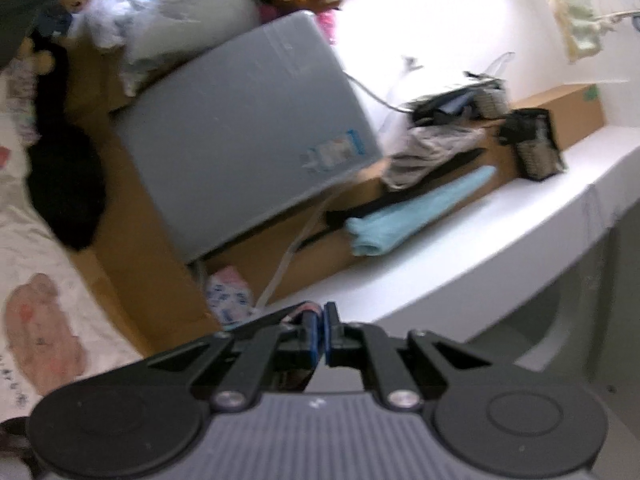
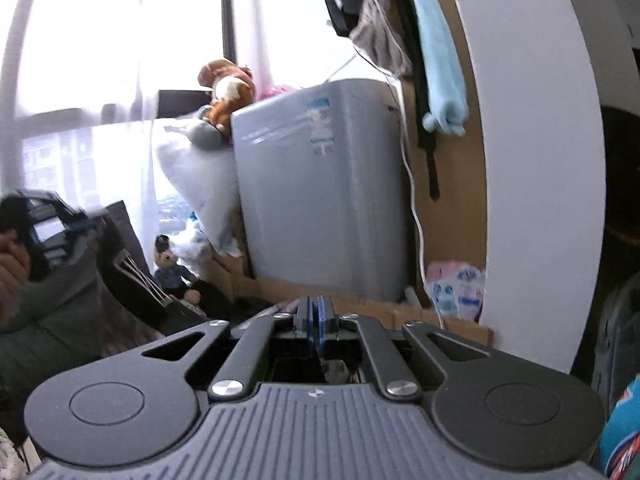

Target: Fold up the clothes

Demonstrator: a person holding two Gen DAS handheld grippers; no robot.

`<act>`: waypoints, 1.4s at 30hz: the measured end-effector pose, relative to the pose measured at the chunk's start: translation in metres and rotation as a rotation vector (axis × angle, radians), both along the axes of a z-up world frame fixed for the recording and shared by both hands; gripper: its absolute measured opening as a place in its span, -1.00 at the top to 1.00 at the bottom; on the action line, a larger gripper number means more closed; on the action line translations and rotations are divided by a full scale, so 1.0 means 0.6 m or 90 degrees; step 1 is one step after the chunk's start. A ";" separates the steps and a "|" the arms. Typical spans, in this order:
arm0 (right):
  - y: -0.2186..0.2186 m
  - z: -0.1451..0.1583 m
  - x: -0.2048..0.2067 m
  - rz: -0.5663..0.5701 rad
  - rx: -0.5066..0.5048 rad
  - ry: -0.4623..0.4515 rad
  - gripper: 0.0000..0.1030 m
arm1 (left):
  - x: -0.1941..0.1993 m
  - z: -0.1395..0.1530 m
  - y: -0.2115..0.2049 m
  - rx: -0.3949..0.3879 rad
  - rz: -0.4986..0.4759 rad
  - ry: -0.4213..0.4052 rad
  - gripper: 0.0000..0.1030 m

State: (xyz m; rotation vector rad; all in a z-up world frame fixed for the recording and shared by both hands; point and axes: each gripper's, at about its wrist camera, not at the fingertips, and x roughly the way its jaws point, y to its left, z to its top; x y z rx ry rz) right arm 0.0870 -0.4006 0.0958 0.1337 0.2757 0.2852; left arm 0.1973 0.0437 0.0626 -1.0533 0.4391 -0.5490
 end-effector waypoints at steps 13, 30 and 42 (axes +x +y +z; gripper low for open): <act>0.020 -0.094 0.019 0.036 -0.030 0.115 1.00 | 0.021 -0.109 0.036 0.086 0.032 0.089 1.00; -0.004 -0.295 0.017 0.015 0.000 0.306 0.96 | 0.052 -0.225 -0.031 0.303 -0.060 0.182 0.07; -0.029 -0.384 0.012 0.011 -0.008 0.413 0.70 | 0.042 -0.310 -0.221 0.558 -0.256 0.106 -0.06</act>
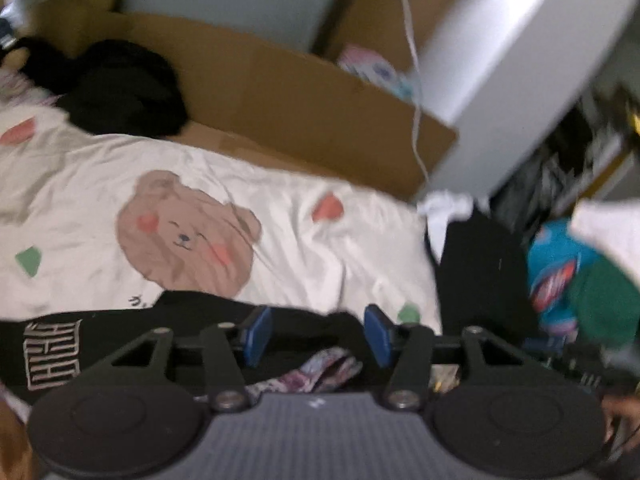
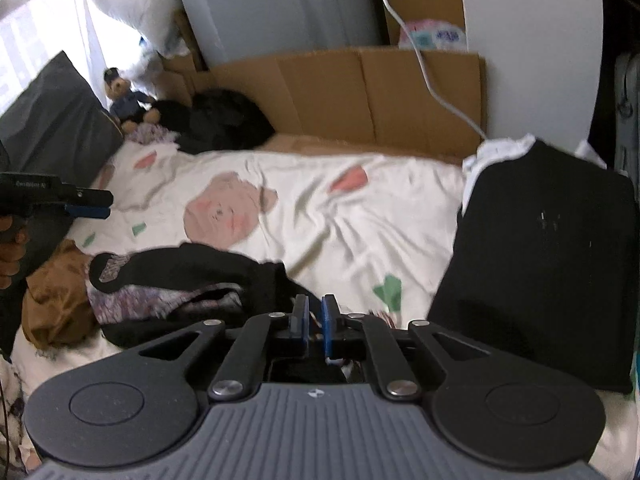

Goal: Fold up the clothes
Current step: 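Grasp the black garment edge with the left tool while the right tool grasps another edge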

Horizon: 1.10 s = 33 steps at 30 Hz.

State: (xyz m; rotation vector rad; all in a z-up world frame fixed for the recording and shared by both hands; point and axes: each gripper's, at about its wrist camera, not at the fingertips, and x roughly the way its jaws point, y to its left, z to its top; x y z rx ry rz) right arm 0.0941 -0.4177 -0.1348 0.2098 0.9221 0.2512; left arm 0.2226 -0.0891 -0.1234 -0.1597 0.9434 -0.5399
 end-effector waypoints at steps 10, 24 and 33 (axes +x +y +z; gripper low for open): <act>-0.006 -0.080 0.005 0.026 -0.002 0.085 0.26 | 0.002 -0.086 -0.082 0.119 -0.106 0.005 -0.07; 0.021 -0.186 0.029 0.078 -0.035 0.165 0.15 | 0.016 -0.177 -0.147 0.192 -0.167 -0.017 -0.35; 0.037 -0.234 0.032 0.090 -0.033 0.205 0.50 | 0.005 -0.228 -0.146 0.230 -0.203 0.018 0.70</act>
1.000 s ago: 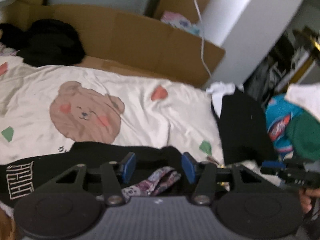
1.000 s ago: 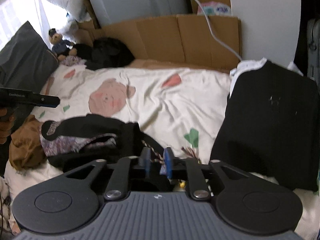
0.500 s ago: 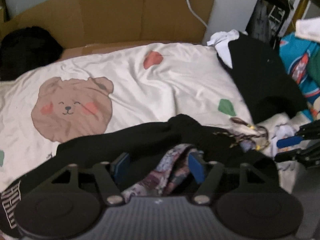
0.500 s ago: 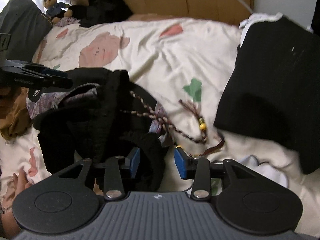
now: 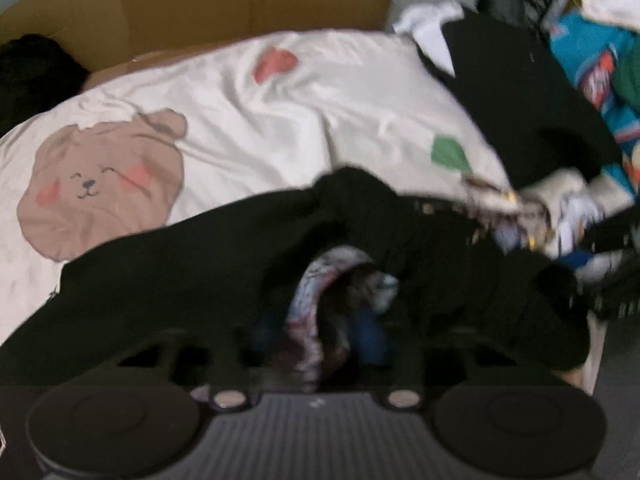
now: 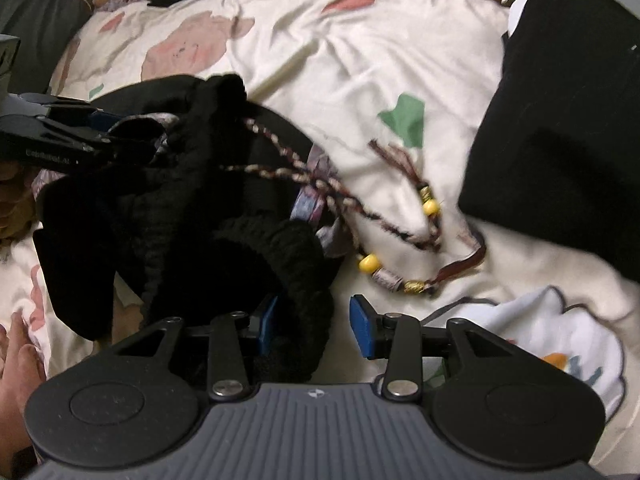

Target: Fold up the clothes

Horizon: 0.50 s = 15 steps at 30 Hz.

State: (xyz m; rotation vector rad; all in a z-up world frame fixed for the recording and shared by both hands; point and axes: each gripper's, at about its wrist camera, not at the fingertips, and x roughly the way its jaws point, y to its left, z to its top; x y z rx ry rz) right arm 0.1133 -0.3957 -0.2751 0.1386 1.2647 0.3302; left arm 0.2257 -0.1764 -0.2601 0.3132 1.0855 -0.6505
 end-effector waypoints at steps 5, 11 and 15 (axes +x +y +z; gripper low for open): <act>-0.011 0.013 0.003 -0.017 0.016 -0.019 0.80 | 0.011 0.029 0.025 -0.050 0.001 0.006 0.91; -0.044 0.076 -0.005 -0.042 0.013 -0.073 0.80 | 0.023 0.101 0.071 -0.110 0.021 -0.039 0.93; -0.061 0.135 -0.007 -0.046 0.006 -0.118 0.80 | 0.034 0.172 0.120 -0.161 0.070 -0.086 0.93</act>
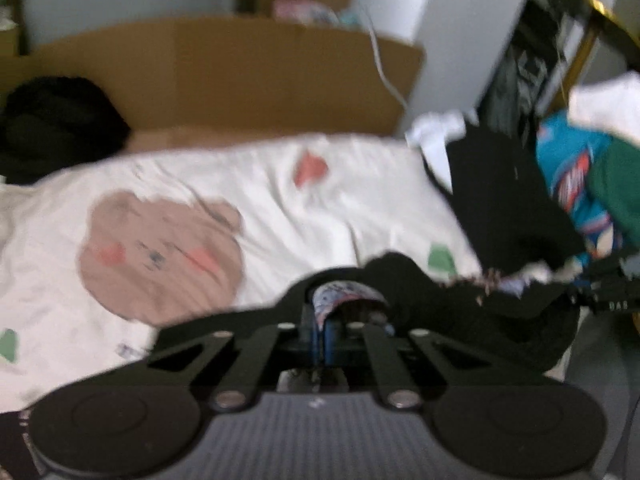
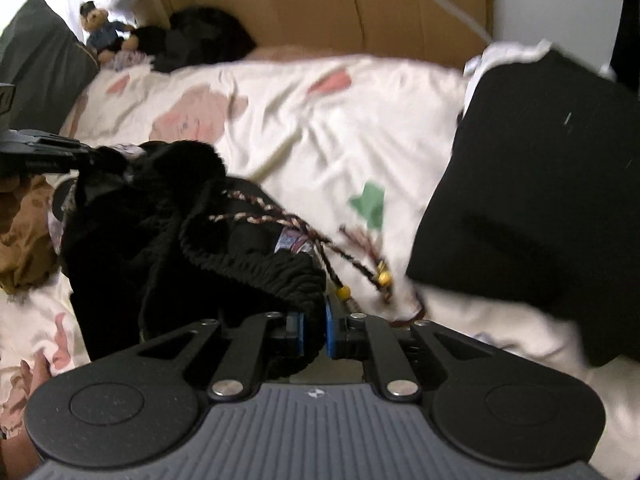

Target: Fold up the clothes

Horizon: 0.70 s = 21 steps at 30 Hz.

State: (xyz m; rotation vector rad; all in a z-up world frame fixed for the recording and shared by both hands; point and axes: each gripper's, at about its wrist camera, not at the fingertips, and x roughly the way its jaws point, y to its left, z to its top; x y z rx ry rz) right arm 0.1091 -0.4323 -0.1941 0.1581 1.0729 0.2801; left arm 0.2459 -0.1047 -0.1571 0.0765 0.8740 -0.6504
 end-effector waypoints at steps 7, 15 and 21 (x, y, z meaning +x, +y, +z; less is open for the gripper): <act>-0.030 0.119 0.010 -0.031 0.006 -0.089 0.80 | -0.002 0.145 0.085 -0.128 0.060 -0.083 0.93; -0.013 0.363 0.053 0.016 -0.020 -0.258 0.81 | -0.048 0.282 0.151 -0.247 0.115 -0.158 0.93; 0.027 0.521 0.088 0.075 -0.059 -0.368 0.81 | -0.094 0.347 0.212 -0.310 0.160 -0.186 0.93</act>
